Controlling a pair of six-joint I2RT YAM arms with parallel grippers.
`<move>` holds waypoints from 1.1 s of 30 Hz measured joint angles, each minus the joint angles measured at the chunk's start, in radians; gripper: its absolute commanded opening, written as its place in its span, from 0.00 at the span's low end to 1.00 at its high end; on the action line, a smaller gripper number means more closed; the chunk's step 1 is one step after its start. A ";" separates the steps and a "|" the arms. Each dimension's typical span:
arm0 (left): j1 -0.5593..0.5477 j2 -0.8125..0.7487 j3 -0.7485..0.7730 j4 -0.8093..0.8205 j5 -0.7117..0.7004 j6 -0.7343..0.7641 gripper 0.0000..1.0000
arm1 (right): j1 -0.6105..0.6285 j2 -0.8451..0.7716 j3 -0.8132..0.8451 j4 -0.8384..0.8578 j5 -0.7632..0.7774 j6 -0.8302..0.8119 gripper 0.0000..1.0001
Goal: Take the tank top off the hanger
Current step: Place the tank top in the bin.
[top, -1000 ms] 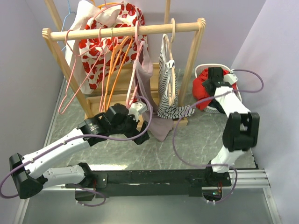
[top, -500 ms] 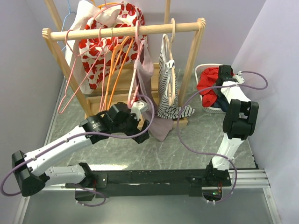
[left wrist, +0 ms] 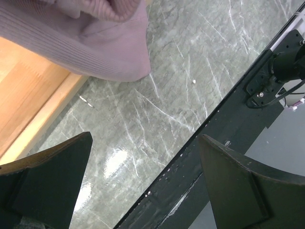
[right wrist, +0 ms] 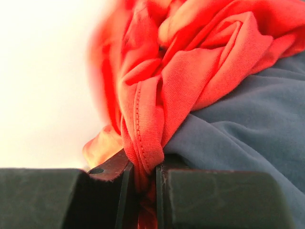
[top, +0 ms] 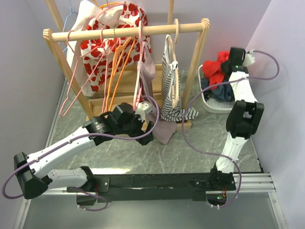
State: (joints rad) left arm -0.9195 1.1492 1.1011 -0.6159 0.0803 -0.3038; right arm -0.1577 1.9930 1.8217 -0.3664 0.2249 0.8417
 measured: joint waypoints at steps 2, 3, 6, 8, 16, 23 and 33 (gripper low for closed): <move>0.000 -0.005 0.000 0.000 0.000 -0.005 1.00 | 0.000 0.081 0.134 -0.013 0.008 -0.002 0.00; 0.000 -0.011 -0.001 0.000 0.000 -0.006 0.99 | 0.000 0.112 0.172 -0.016 0.008 -0.002 0.00; 0.000 -0.032 -0.001 0.001 0.000 -0.008 0.99 | 0.000 0.193 0.220 -0.045 0.004 -0.010 0.00; 0.000 -0.043 -0.001 0.001 -0.001 -0.008 0.99 | 0.002 0.206 0.158 -0.047 -0.013 -0.023 0.00; 0.000 -0.040 -0.001 0.000 0.001 -0.006 1.00 | 0.005 0.295 0.184 -0.151 -0.056 -0.073 0.19; -0.001 -0.145 -0.055 0.051 -0.013 -0.006 0.99 | 0.017 0.002 -0.229 0.045 -0.100 -0.131 0.68; -0.001 -0.325 -0.077 0.141 -0.084 -0.012 0.99 | 0.077 -0.345 -0.375 0.165 -0.140 -0.186 0.75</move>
State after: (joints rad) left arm -0.9207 0.8238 1.0241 -0.4751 -0.0036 -0.3161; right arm -0.0811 1.6478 1.4471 -0.2016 0.0845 0.6556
